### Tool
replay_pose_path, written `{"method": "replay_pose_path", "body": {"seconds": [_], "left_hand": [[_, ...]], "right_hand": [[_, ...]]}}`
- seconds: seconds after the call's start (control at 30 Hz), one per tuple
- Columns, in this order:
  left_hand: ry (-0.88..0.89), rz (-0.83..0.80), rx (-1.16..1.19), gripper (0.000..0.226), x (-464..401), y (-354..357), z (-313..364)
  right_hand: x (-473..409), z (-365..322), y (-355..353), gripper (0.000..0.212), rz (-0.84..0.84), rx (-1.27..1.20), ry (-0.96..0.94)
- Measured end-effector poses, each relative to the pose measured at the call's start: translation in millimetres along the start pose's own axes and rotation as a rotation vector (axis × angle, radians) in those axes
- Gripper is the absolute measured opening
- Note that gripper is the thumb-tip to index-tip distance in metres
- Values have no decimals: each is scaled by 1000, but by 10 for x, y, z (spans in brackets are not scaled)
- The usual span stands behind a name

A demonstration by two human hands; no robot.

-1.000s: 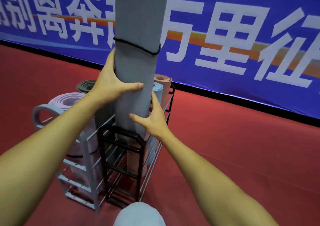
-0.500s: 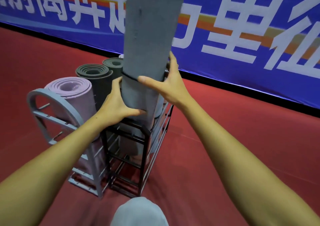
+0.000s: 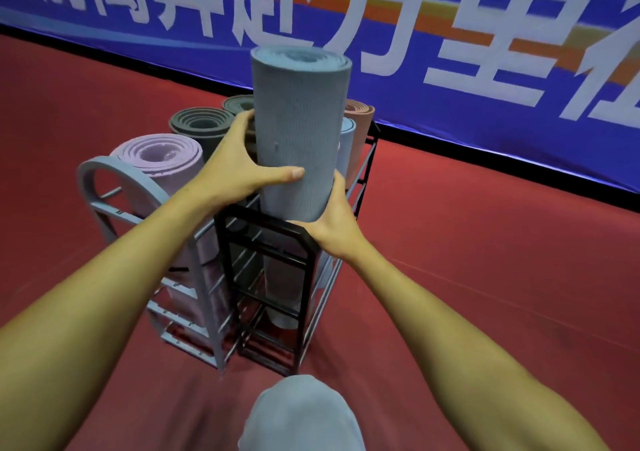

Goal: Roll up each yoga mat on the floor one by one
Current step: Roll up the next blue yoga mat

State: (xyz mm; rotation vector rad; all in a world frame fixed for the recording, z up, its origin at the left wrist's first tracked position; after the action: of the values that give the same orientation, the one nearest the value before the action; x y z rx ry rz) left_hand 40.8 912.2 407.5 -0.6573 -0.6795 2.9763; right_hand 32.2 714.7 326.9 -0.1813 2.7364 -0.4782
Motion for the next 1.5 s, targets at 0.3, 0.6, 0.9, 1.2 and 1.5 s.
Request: {"method": "replay_pose_path", "body": {"seconds": [0.3, 0.6, 0.9, 1.2, 1.5], "left_hand": [[-187, -213, -307, 104, 236, 162, -519], [74, -148, -871, 99, 221, 324, -166], [93, -204, -982, 88, -396, 675, 136], [22, -349, -1007, 98, -465, 783, -16], [77, -236, -1053, 84, -407, 837, 144]], "right_hand": [[-90, -196, -296, 124, -154, 129, -125], [-173, 111, -182, 103, -225, 379, -94], [-925, -91, -882, 45, -191, 275, -158], [-2232, 618, -1191, 69, -338, 796, -223], [-2127, 834, -1467, 73, -357, 805, -264]]}}
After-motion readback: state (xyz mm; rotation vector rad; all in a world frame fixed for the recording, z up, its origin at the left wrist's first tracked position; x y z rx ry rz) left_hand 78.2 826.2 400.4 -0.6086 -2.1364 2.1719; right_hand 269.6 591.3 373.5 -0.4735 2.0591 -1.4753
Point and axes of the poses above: each hand's wrist, its own x-axis away from the middle knuckle, its own y-axis out of the palm, z = x × y, the point moved 5 cm from there along -x, towards the middle knuckle, and after that the axes turned 4 degrees about -x, right-handed, at the moved point
